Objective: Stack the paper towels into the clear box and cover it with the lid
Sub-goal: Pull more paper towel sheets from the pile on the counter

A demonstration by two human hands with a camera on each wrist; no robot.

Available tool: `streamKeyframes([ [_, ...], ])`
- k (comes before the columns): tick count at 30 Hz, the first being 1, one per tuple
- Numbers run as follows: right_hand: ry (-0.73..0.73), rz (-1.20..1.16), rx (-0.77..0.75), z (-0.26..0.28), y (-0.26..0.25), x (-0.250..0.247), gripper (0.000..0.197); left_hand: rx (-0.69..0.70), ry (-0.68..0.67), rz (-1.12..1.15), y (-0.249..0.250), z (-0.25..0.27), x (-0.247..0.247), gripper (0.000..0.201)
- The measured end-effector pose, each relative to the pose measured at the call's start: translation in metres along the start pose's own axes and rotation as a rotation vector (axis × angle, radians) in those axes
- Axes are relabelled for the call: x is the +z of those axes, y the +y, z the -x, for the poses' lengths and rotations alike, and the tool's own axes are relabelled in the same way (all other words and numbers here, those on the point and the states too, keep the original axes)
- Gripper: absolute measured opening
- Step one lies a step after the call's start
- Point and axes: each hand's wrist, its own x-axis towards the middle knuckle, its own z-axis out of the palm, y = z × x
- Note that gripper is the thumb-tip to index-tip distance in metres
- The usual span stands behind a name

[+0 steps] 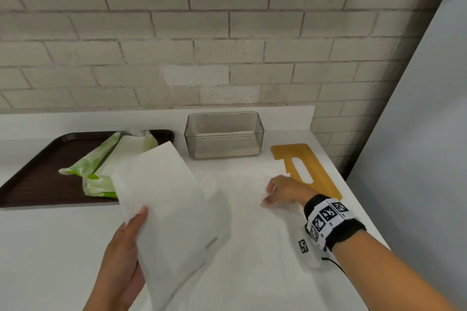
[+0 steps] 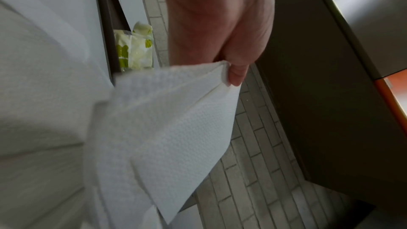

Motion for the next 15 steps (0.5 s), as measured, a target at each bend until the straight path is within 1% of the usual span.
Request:
streamKeyframes([
  [1, -0.018, 0.034, 0.018, 0.0, 0.002, 0.005, 0.049, -0.009, 0.0, -0.006, -0.001, 0.0, 0.001, 0.033],
  [2, -0.01, 0.046, 0.024, -0.002, 0.003, 0.009, 0.052, -0.019, -0.004, -0.009, -0.002, 0.0, 0.002, 0.032],
  [3, -0.004, 0.052, 0.031, -0.004, 0.003, 0.012, 0.05, -0.027, -0.003, -0.01, -0.002, 0.0, 0.002, 0.031],
  [6, 0.005, 0.001, 0.024, -0.009, 0.004, 0.015, 0.032, -0.038, 0.021, -0.001, -0.004, 0.001, 0.001, 0.032],
  [9, 0.096, -0.059, -0.033, -0.009, 0.002, 0.014, 0.033, -0.055, 0.024, 0.001, -0.005, 0.002, -0.001, 0.035],
  [10, 0.141, -0.119, -0.071, -0.006, 0.001, 0.012, 0.032, -0.06, 0.025, -0.003, -0.006, 0.002, -0.002, 0.034],
  [12, 0.181, -0.364, -0.185, 0.005, -0.003, 0.005, 0.03, -0.068, 0.027, -0.006, -0.006, 0.002, -0.003, 0.032],
  [13, 0.161, -0.502, -0.25, 0.015, -0.007, 0.001, 0.028, -0.071, 0.031, -0.004, -0.006, 0.001, -0.003, 0.031],
  [15, 0.071, -0.759, -0.359, 0.035, -0.016, -0.008, 0.022, -0.076, 0.046, -0.001, -0.006, -0.001, -0.005, 0.032],
])
